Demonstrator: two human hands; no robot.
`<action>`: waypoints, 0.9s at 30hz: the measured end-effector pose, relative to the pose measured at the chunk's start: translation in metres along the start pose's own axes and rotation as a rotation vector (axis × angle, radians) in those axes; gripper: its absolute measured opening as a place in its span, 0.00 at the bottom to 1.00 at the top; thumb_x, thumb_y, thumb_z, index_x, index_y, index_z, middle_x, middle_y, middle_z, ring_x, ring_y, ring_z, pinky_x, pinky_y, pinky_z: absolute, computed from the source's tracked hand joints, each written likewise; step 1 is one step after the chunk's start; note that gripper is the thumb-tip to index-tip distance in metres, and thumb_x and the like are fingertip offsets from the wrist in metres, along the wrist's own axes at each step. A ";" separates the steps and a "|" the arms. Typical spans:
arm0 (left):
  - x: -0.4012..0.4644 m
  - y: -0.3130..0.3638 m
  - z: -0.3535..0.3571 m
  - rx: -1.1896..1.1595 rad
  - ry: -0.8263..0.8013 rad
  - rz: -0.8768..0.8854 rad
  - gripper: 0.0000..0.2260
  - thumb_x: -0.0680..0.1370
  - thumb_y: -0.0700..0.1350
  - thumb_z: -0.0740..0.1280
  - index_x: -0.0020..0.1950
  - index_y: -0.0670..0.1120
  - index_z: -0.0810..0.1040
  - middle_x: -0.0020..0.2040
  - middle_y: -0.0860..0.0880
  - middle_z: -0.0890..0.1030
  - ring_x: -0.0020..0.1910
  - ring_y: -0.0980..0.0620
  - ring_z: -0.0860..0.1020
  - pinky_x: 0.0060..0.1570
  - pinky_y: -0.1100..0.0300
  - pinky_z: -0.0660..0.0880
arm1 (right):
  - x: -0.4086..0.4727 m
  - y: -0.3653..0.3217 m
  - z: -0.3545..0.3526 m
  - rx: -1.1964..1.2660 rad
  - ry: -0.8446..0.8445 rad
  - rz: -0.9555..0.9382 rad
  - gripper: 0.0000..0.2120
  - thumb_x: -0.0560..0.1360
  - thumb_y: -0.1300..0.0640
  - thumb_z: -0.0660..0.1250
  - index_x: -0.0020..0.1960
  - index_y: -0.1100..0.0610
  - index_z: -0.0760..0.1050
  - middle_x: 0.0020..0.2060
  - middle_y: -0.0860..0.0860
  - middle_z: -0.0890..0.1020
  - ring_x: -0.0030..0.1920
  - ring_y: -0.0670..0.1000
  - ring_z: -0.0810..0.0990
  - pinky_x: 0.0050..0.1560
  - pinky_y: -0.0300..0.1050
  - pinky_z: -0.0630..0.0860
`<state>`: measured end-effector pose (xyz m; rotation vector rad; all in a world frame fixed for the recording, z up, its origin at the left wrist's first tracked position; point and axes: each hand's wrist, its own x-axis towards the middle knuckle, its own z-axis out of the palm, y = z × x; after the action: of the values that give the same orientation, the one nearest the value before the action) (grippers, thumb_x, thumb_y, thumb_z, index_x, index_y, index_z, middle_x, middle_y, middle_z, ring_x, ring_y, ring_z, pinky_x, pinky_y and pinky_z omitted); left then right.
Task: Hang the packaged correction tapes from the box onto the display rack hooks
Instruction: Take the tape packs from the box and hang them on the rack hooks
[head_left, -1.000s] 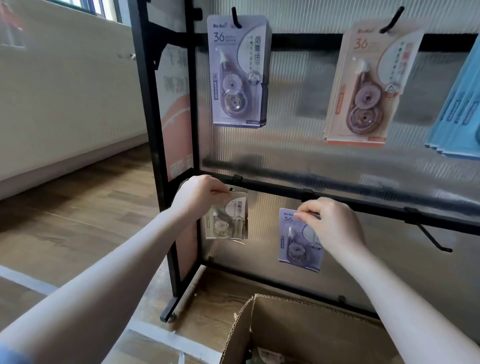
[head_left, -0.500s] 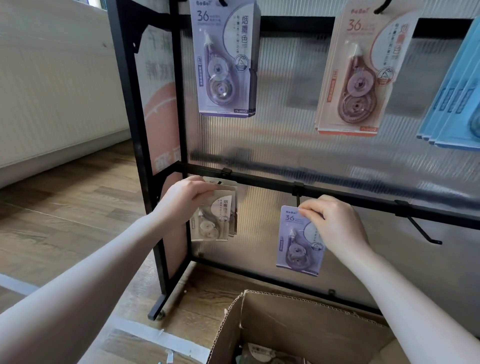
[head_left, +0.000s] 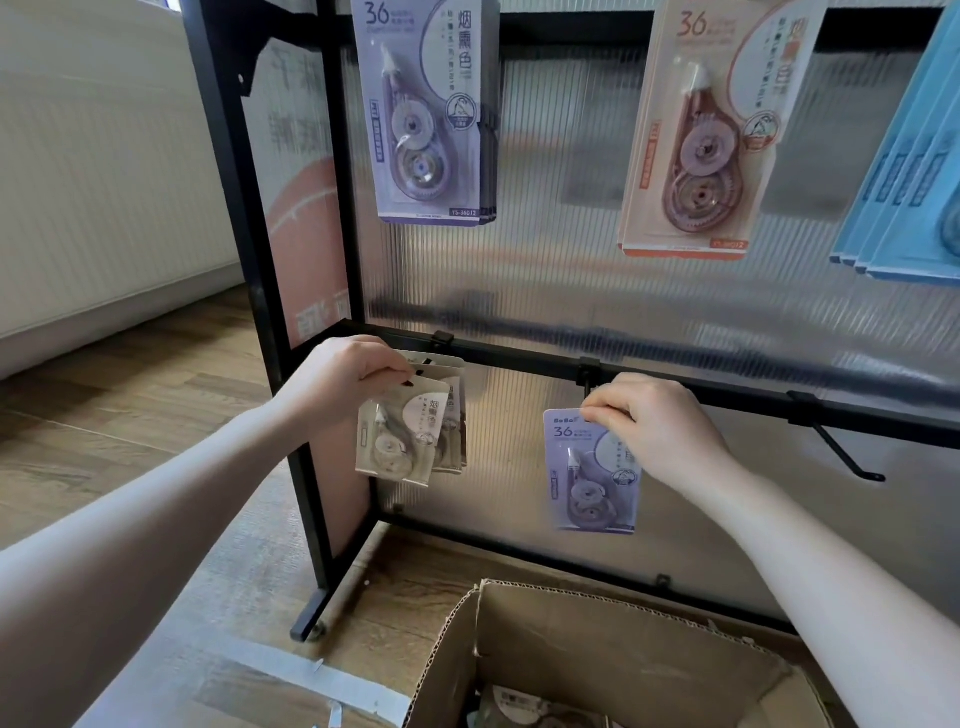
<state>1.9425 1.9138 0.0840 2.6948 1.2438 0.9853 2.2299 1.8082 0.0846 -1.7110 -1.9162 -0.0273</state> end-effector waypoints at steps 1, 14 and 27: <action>0.001 -0.001 0.001 -0.005 0.000 -0.009 0.06 0.75 0.41 0.68 0.47 0.42 0.84 0.44 0.49 0.82 0.43 0.53 0.77 0.43 0.65 0.68 | 0.001 0.001 0.000 0.014 -0.022 0.002 0.08 0.77 0.57 0.63 0.46 0.56 0.81 0.42 0.49 0.79 0.45 0.51 0.76 0.46 0.46 0.71; 0.008 -0.015 0.022 0.078 0.049 -0.020 0.07 0.76 0.42 0.67 0.51 0.45 0.84 0.46 0.49 0.80 0.46 0.50 0.78 0.43 0.62 0.67 | 0.015 0.017 0.026 -0.062 0.007 0.027 0.11 0.80 0.58 0.58 0.52 0.57 0.79 0.44 0.52 0.76 0.46 0.54 0.75 0.42 0.46 0.69; -0.001 -0.004 0.029 0.160 0.193 0.000 0.11 0.78 0.45 0.62 0.55 0.43 0.81 0.49 0.45 0.80 0.49 0.43 0.77 0.49 0.51 0.72 | 0.005 0.024 0.027 -0.132 0.211 0.039 0.15 0.78 0.57 0.61 0.63 0.59 0.75 0.53 0.57 0.79 0.54 0.59 0.75 0.49 0.49 0.70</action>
<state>1.9550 1.9231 0.0594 2.7712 1.4115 1.2228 2.2409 1.8270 0.0555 -1.7542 -1.7588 -0.3133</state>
